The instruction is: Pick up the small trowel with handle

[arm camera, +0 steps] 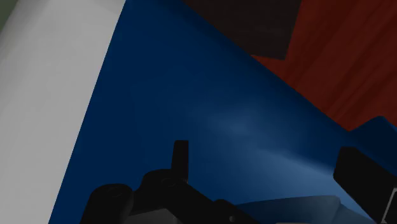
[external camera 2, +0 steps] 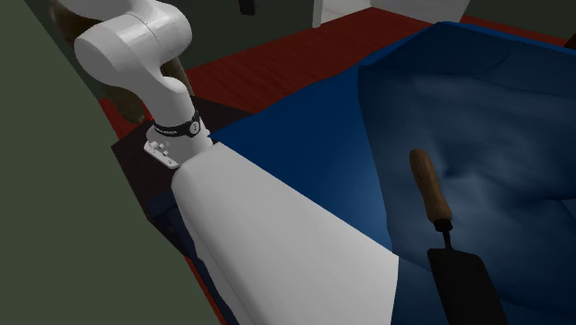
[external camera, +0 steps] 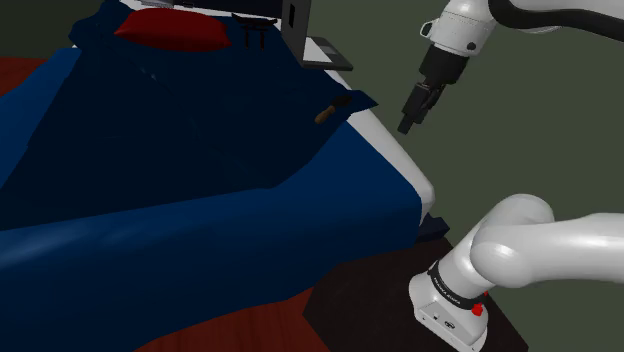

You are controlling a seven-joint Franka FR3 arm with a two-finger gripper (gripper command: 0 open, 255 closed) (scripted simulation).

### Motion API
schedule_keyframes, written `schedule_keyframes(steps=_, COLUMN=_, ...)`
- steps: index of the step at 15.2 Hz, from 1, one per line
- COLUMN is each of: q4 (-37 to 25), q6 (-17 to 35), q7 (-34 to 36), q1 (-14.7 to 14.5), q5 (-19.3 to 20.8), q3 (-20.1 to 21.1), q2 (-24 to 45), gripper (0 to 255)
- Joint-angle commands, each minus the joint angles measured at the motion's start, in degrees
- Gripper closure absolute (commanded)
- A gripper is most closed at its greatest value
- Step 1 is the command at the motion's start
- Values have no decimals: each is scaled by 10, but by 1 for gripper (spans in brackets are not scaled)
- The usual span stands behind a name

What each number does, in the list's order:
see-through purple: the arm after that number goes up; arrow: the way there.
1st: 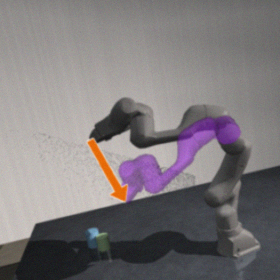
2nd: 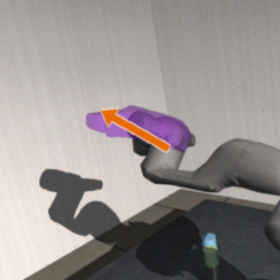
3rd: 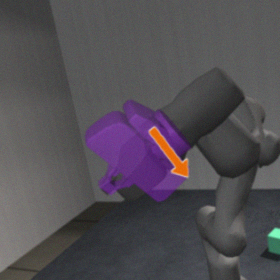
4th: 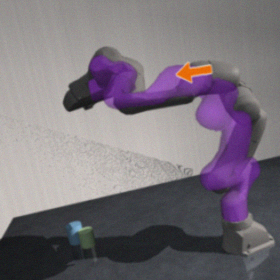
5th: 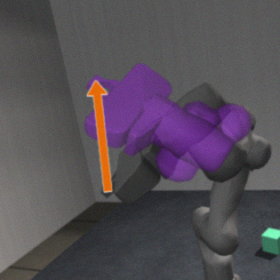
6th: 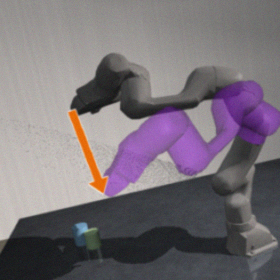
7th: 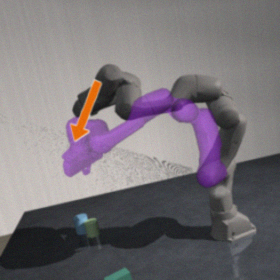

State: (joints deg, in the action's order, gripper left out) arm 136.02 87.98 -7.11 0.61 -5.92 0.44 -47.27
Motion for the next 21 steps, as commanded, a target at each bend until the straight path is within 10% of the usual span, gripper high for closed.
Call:
schedule_keyframes(steps=1, q4=0, q6=0, q7=0, q1=0, q5=0, q3=0, q2=0, gripper=0)
schedule_keyframes(steps=21, q4=-294, q6=123, q7=323, q1=97, q5=65, q3=57, q2=456, gripper=0)
